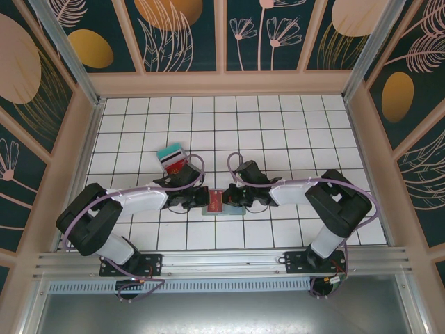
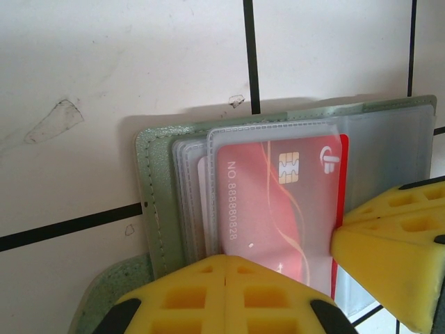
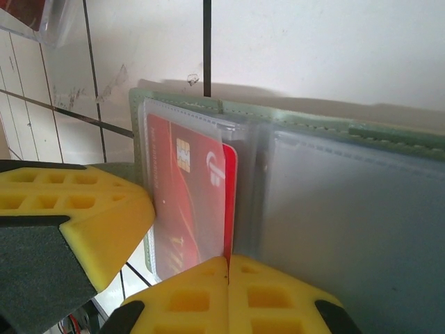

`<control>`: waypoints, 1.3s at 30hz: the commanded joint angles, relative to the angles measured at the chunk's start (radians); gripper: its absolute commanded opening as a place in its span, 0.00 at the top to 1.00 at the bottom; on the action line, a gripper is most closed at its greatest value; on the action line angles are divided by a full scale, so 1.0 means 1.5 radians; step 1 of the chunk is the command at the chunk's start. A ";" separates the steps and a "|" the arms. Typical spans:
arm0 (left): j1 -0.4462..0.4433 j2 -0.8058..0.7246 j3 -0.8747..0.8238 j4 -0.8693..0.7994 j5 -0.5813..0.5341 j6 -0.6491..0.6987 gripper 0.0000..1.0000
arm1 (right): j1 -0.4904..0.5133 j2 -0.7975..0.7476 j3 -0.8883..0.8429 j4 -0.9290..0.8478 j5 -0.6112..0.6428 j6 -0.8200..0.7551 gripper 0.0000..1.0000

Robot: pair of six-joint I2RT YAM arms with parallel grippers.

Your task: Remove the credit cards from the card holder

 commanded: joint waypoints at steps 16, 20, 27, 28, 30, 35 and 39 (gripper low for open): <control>0.002 0.027 -0.004 -0.065 -0.031 -0.001 1.00 | -0.004 0.008 -0.001 0.010 -0.018 -0.002 0.91; 0.002 0.028 -0.003 -0.065 -0.030 0.000 1.00 | -0.004 0.013 0.001 0.009 -0.019 -0.002 0.92; 0.002 0.027 -0.004 -0.067 -0.032 -0.001 1.00 | -0.004 0.012 0.001 0.000 -0.011 -0.005 1.00; 0.002 0.026 -0.004 -0.067 -0.033 -0.001 1.00 | -0.003 0.009 0.001 -0.005 -0.007 -0.006 1.00; 0.001 0.023 -0.005 -0.068 -0.036 -0.003 1.00 | -0.004 -0.003 0.000 -0.017 0.006 -0.009 1.00; 0.002 0.011 -0.006 -0.074 -0.045 -0.008 1.00 | -0.010 -0.026 -0.002 -0.043 0.015 -0.021 1.00; 0.002 -0.001 -0.001 -0.077 -0.044 -0.011 1.00 | -0.010 -0.032 -0.002 -0.039 0.009 -0.022 1.00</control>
